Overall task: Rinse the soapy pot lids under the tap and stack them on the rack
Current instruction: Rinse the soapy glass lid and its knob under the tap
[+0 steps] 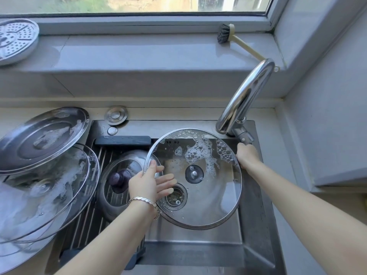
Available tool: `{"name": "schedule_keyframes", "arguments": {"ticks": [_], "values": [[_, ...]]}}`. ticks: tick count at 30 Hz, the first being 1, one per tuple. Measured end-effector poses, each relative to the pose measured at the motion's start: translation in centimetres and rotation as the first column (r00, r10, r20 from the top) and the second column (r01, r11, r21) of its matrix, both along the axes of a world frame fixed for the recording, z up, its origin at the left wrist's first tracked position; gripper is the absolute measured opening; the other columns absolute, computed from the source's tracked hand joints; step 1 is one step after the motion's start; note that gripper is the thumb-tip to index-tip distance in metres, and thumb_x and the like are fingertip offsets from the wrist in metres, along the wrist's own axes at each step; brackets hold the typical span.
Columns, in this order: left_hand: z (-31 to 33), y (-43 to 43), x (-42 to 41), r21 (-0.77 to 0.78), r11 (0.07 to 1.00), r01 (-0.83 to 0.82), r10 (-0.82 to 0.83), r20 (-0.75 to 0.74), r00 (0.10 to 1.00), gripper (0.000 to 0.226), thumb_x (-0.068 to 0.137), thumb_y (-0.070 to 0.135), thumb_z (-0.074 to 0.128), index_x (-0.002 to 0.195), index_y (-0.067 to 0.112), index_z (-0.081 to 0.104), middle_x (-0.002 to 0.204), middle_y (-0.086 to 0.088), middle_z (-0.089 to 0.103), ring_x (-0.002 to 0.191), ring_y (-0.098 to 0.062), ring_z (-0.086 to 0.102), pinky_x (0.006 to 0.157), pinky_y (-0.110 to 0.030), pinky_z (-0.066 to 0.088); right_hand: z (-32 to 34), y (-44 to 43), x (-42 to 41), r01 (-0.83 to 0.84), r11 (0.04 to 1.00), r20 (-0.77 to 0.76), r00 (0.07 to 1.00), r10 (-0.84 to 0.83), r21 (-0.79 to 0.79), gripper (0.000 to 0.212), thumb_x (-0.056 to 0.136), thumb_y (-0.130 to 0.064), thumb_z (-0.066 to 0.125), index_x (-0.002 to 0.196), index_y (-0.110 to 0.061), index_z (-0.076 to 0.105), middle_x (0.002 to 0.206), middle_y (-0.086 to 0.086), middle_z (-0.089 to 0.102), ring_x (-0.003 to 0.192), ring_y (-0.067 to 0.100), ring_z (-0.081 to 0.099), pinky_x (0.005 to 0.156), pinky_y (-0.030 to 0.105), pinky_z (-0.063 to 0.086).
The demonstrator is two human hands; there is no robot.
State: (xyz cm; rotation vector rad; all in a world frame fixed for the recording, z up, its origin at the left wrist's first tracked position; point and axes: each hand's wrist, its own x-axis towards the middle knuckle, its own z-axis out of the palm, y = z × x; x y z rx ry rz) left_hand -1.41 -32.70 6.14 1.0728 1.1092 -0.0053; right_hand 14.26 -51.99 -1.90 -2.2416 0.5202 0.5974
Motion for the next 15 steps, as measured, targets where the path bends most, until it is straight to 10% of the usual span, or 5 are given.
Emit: {"name": "schedule_keyframes", "arguments": {"ticks": [12,15], "values": [[0.0,0.0,-0.3,-0.014,1.000,-0.001,0.001,-0.005,1.000,0.031,0.095,0.032,0.046,0.083,0.006,0.056,0.074,-0.020,0.065,0.039,-0.017,0.064,0.036,-0.022,0.048,0.7,-0.1,-0.5,0.020,0.999,-0.002,1.000,-0.020,0.044,0.031,0.090,-0.021,0.033,0.065,-0.008,0.045,0.086,0.019,0.054,0.071,0.028,0.047,0.070,0.034,0.036],[0.0,0.1,-0.3,-0.019,1.000,-0.008,0.007,-0.012,1.000,0.031,0.095,0.032,0.046,0.082,0.006,0.055,0.074,-0.020,0.064,0.038,-0.017,0.063,0.034,-0.022,0.047,2.2,0.8,-1.4,0.033,0.999,0.073,0.997,-0.030,-0.043,0.038,0.093,-0.033,0.040,0.112,-0.002,0.051,0.122,0.024,0.051,0.104,0.034,0.051,0.091,0.038,0.039]]}}
